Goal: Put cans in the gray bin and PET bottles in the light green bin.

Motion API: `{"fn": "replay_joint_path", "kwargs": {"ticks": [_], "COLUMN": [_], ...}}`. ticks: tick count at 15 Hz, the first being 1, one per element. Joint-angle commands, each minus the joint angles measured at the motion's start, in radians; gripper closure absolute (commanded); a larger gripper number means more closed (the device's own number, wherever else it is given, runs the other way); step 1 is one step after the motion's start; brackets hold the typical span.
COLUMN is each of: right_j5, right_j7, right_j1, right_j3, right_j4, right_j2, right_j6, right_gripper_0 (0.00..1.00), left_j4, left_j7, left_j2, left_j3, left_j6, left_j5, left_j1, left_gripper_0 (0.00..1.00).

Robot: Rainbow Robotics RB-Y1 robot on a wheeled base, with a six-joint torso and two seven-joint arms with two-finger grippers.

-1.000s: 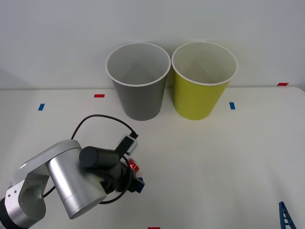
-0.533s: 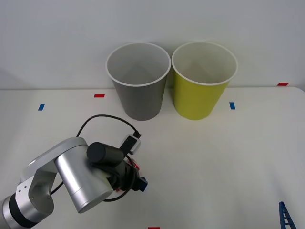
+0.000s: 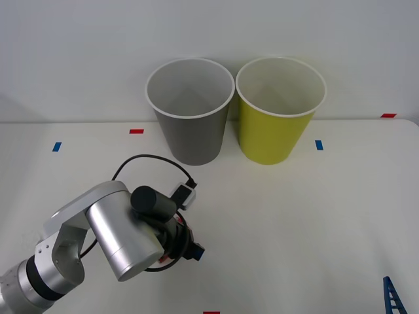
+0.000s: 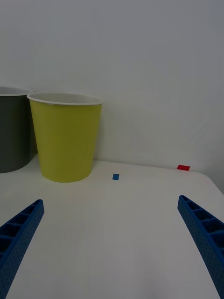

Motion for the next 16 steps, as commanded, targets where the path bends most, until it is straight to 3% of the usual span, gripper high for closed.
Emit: {"fn": "replay_joint_path", "kwargs": {"ticks": [1,10,11,12,16], "right_j5": [0.0,0.0,0.0,0.0,0.0], "right_j7": [0.0,0.0,0.0,0.0,0.0], "right_j1": [0.0,0.0,0.0,0.0,0.0], "right_j3": [0.0,0.0,0.0,0.0,0.0], "right_j4": [0.0,0.0,0.0,0.0,0.0], "right_j2": [0.0,0.0,0.0,0.0,0.0], "right_j6": [0.0,0.0,0.0,0.0,0.0], "right_gripper_0": [0.0,0.0,0.0,0.0,0.0], "left_j4": [0.023,0.036,0.038,0.036,0.036], "left_j7": [-0.007,-0.065,-0.067,-0.07,-0.073], "left_j2": [-0.008,0.001,0.001,0.001,0.001], "left_j3": [0.0,0.0,0.0,0.0,0.0], "left_j6": [0.001,0.055,0.057,0.055,0.055], "left_j5": [0.015,-0.033,-0.033,-0.031,-0.029], "left_j1": [-0.003,-0.011,-0.009,-0.009,-0.009], "left_gripper_0": [0.0,0.0,0.62,1.0,1.0]}}
